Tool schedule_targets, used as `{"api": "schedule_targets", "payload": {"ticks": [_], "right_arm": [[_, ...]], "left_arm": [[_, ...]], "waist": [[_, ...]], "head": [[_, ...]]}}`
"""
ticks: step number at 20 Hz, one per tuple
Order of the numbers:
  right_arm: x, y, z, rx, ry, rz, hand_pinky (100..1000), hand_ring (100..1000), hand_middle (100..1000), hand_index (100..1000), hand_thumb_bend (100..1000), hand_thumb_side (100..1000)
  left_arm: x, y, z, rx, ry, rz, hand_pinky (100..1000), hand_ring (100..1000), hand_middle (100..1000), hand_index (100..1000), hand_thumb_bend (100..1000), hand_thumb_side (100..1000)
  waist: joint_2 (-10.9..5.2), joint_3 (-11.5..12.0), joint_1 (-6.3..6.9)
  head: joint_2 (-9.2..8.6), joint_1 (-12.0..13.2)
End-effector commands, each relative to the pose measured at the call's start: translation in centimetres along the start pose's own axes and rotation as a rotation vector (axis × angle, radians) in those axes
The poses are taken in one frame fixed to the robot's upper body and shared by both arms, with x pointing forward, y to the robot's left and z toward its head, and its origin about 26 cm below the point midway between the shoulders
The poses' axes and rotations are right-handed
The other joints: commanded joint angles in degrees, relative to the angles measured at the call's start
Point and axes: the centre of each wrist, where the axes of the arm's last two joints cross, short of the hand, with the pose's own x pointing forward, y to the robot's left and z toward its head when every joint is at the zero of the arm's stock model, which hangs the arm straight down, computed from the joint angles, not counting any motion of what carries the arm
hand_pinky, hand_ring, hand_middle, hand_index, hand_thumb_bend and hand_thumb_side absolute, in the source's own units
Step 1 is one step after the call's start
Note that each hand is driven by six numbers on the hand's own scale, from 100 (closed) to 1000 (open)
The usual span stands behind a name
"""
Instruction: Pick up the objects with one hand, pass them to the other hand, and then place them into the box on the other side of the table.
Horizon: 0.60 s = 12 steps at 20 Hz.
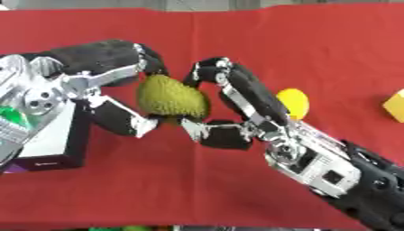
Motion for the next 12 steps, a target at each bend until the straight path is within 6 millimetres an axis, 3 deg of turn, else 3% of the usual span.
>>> {"api": "schedule_targets", "payload": {"ticks": [1, 6, 10, 12], "right_arm": [[0.31, -0.59, 0.06, 0.009, -0.003, 0.017, 689, 586, 450, 563, 100, 100], [0.18, -0.54, 0.23, 0.036, 0.047, 0.029, 703, 614, 495, 613, 100, 100], [0.1, -0.49, 0.37, 0.058, 0.108, 0.038, 742, 706, 623, 727, 100, 112], [0.08, -0.46, 0.43, 0.077, 0.12, 0.044, 757, 745, 674, 768, 100, 322]], "left_arm": [[0.51, 1.04, 0.75, 0.077, -0.039, 0.046, 731, 670, 574, 618, 100, 308], [1.13, 1.23, 1.28, 0.139, -0.144, 0.189, 706, 605, 501, 477, 100, 300], [0.96, 1.15, 1.33, 0.15, -0.148, 0.259, 683, 567, 438, 398, 100, 286], [0.82, 1.03, 1.26, 0.146, -0.131, 0.262, 673, 555, 413, 381, 100, 278]], "waist": [[-1.13, 0.11, 0.0], [-1.17, 0.16, -0.07], [-1.2, 0.13, -0.09], [-1.22, 0.09, -0.08]], "head": [[-0.13, 0.0], [-0.2, 0.04], [-0.21, 0.1], [-0.19, 0.11]]}}
